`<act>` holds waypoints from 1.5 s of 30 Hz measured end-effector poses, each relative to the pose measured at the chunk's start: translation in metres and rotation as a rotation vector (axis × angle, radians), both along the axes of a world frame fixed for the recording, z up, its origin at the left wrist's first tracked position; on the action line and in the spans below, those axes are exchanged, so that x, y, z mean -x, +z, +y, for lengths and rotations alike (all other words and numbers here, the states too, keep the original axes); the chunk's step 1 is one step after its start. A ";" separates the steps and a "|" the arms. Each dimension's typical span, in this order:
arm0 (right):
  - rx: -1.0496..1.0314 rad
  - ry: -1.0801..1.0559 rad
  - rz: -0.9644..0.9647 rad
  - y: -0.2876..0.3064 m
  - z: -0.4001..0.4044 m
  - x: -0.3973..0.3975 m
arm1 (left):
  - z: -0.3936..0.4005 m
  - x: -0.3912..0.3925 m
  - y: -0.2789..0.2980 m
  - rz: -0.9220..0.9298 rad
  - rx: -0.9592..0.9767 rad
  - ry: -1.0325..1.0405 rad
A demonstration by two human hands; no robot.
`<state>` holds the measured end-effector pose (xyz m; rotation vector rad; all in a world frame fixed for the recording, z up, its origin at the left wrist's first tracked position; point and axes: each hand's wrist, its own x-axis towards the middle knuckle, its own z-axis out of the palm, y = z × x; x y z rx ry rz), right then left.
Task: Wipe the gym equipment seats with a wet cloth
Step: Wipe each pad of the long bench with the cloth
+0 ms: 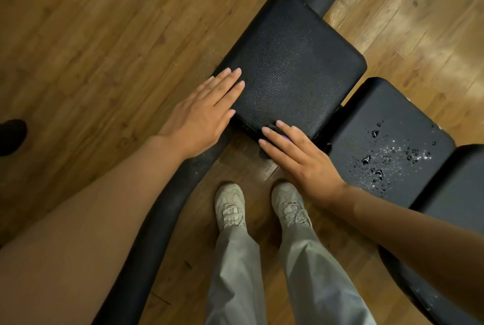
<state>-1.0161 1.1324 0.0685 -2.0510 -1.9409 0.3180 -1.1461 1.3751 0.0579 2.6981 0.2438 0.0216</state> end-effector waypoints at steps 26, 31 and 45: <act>-0.141 -0.149 0.037 -0.010 0.076 0.022 | -0.033 0.016 -0.013 -0.061 -0.071 0.279; -0.074 -0.118 0.041 -0.013 0.037 0.011 | -0.062 0.010 0.003 0.117 -0.076 0.419; -0.026 -0.293 0.043 0.002 -0.083 0.005 | -0.149 -0.010 0.011 -0.016 -0.100 0.229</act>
